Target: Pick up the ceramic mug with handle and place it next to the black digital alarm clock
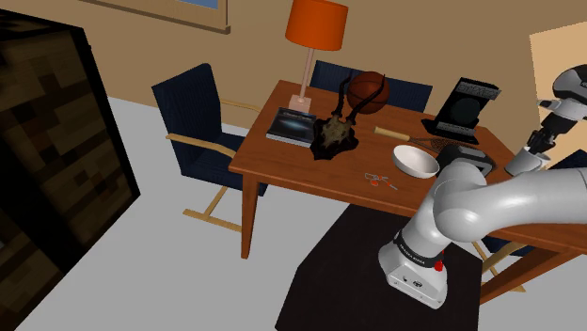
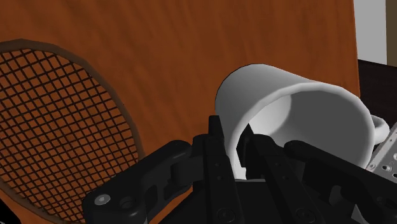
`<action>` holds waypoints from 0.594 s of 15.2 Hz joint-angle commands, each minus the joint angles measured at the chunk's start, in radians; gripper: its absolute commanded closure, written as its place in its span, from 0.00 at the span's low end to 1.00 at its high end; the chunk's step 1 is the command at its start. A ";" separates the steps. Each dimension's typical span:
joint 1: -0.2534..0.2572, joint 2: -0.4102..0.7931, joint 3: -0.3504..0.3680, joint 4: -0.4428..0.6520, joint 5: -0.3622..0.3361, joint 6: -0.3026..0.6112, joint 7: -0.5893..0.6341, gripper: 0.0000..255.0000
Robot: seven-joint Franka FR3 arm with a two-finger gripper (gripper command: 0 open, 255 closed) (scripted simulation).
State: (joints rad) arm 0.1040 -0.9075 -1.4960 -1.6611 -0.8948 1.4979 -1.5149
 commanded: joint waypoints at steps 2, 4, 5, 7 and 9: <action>-0.011 -0.014 -0.010 -0.036 -0.014 0.029 0.011 1.00; -0.014 -0.023 -0.020 -0.055 -0.025 0.047 0.017 1.00; -0.016 -0.028 -0.026 -0.064 -0.030 0.056 0.020 1.00; -0.017 -0.037 -0.037 -0.081 -0.041 0.074 0.026 1.00; -0.019 -0.046 -0.049 -0.097 -0.052 0.091 0.031 1.00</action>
State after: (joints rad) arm 0.0851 -0.9487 -1.5381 -1.7529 -0.9410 1.5810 -1.4847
